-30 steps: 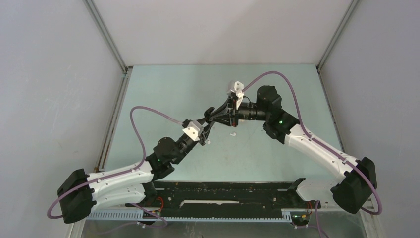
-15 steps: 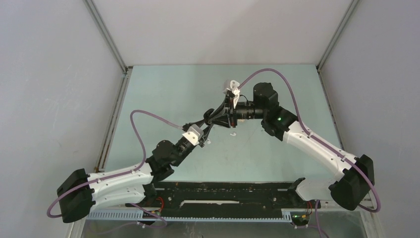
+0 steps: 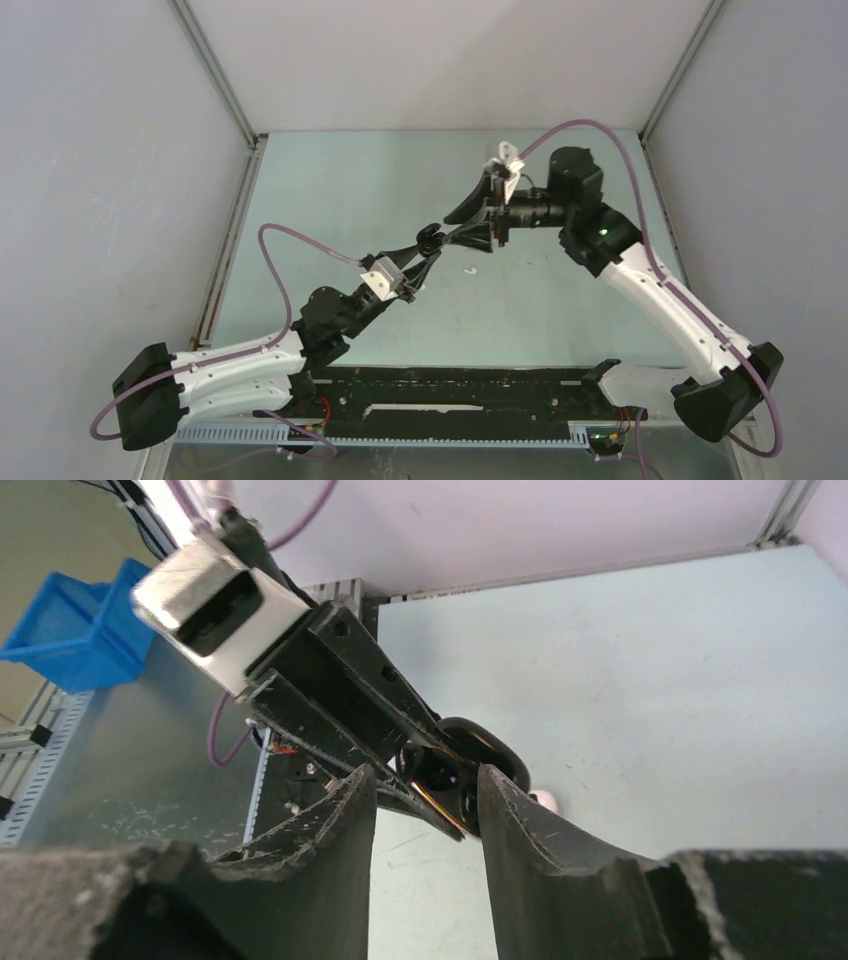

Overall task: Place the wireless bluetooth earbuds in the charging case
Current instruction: Place the earbud in the charging case.

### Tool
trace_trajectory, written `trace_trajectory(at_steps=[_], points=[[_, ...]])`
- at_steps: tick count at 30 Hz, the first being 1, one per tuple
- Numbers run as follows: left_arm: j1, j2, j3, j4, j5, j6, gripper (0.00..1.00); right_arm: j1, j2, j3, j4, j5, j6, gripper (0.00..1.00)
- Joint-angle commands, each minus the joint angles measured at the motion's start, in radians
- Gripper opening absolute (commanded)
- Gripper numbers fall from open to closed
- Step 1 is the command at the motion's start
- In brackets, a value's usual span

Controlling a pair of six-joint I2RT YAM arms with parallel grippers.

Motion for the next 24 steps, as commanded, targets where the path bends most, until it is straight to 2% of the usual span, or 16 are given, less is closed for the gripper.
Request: trace_trajectory(at_steps=[1, 4, 8, 13, 15, 20, 24], points=[[-0.004, -0.055, 0.014, 0.049, 0.042, -0.067, 0.00, -0.081, -0.074, 0.118, -0.108, -0.182, 0.041, 0.45], [-0.002, -0.085, 0.022, 0.008, 0.084, -0.107, 0.00, -0.120, -0.113, 0.133, -0.171, -0.232, 0.014, 0.46], [0.008, -0.140, 0.071, -0.104, 0.190, -0.171, 0.00, -0.136, -0.122, 0.120, -0.268, -0.190, -0.097, 0.48], [0.029, -0.166, 0.171, -0.311, 0.352, -0.195, 0.00, -0.139, -0.101, 0.108, -0.242, -0.140, -0.103, 0.75], [0.043, -0.167, 0.187, -0.360, 0.400, -0.191, 0.00, -0.139, -0.076, 0.135, -0.234, -0.149, -0.092, 0.82], [0.090, -0.161, 0.127, -0.310, 0.469, -0.220, 0.00, -0.127, 0.032, 0.208, -0.250, -0.213, -0.056, 0.87], [0.119, -0.139, 0.095, -0.271, 0.502, -0.277, 0.00, -0.067, 0.077, 0.250, -0.357, -0.183, -0.151, 0.90]])
